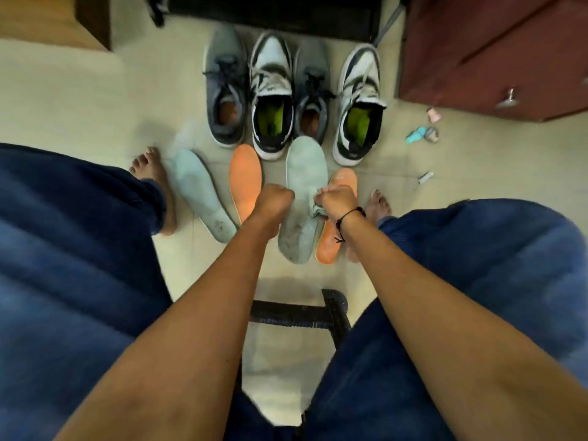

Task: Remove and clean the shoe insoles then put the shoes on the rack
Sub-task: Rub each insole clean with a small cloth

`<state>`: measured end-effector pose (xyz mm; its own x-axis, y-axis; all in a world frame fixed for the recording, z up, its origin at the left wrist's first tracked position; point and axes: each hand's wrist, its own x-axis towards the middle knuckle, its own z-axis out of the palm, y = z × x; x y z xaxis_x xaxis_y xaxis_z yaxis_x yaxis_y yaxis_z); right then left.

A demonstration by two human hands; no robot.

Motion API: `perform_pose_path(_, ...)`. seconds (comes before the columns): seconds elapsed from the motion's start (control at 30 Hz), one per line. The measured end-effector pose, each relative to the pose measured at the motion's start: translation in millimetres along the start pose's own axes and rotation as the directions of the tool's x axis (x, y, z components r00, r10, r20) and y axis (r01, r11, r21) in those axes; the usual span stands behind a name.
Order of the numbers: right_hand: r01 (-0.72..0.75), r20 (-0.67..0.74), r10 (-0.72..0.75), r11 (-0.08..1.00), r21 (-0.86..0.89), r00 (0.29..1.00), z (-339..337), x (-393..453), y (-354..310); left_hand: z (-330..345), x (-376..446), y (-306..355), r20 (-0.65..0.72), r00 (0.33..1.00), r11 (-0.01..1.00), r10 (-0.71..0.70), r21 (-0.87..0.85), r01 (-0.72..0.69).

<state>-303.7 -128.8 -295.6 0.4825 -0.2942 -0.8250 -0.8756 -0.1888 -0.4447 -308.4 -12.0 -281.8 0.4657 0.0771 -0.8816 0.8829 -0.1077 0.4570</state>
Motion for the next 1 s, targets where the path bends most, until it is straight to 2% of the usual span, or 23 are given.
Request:
perform_pose_path(0.07, 0.089, -0.015, -0.089, 0.995, 0.038, 0.996, -6.5, -29.3, -14.7, -9.8, -27.5, 13.7, 0.000, 0.994, 0.994, 0.105, -0.007, -0.105)
perform_pose_path(0.23, 0.379, -0.064, -0.379, 0.925, -0.015, 0.923, -33.5, -101.9, -50.8, -29.0, -100.5, 48.6, 0.029, 0.972, 0.941, 0.232, -0.261, -0.217)
perform_pose_path(0.3, 0.494, -0.049, -0.498, 0.866, -0.075, 0.866, -46.6, -134.0, -67.2, -34.6, -133.6, 60.4, 0.012, 0.960, 0.899, 0.280, -0.353, -0.258)
perform_pose_path(0.4, 0.662, -0.032, -0.671, 0.738, -0.132, 0.741, -65.2, -194.6, -87.5, -44.4, -186.2, 79.4, 0.024, 0.922, 0.771, 0.385, -0.557, -0.308)
perform_pose_path(0.5, 0.792, -0.003, -0.797, 0.601, -0.107, 0.604, -80.9, -249.0, -95.9, -56.4, -230.2, 100.3, 0.123, 0.872, 0.683, 0.474, -0.677, -0.276)
perform_pose_path(0.6, 0.840, 0.052, -0.841, 0.541, 0.043, 0.538, -89.9, -290.5, -93.5, -70.5, -272.4, 117.6, 0.297, 0.757, 0.663, 0.582, -0.713, -0.229)
perform_pose_path(0.7, 0.840, 0.074, -0.850, 0.527, 0.132, 0.521, -92.6, -318.5, -88.9, -77.2, -298.6, 124.3, 0.380, 0.616, 0.622, 0.691, -0.747, -0.237)
perform_pose_path(0.87, 0.841, 0.067, -0.848, 0.529, 0.109, 0.525, -89.1, -336.7, -91.2, -83.6, -305.7, 126.6, 0.344, 0.548, 0.527, 0.763, -0.822, -0.217)
perform_pose_path(0.93, 0.894, -0.011, -0.894, 0.448, -0.024, 0.448, -87.9, -340.5, -97.0, -84.9, -309.4, 128.5, 0.261, 0.527, 0.437, 0.809, -0.866, -0.241)
perform_pose_path(1.0, 0.925, -0.096, -0.944, 0.328, -0.192, 0.315, -86.9, -350.7, -105.8, -87.7, -315.7, 131.5, 0.198, 0.494, 0.346, 0.847, -0.910, -0.228)
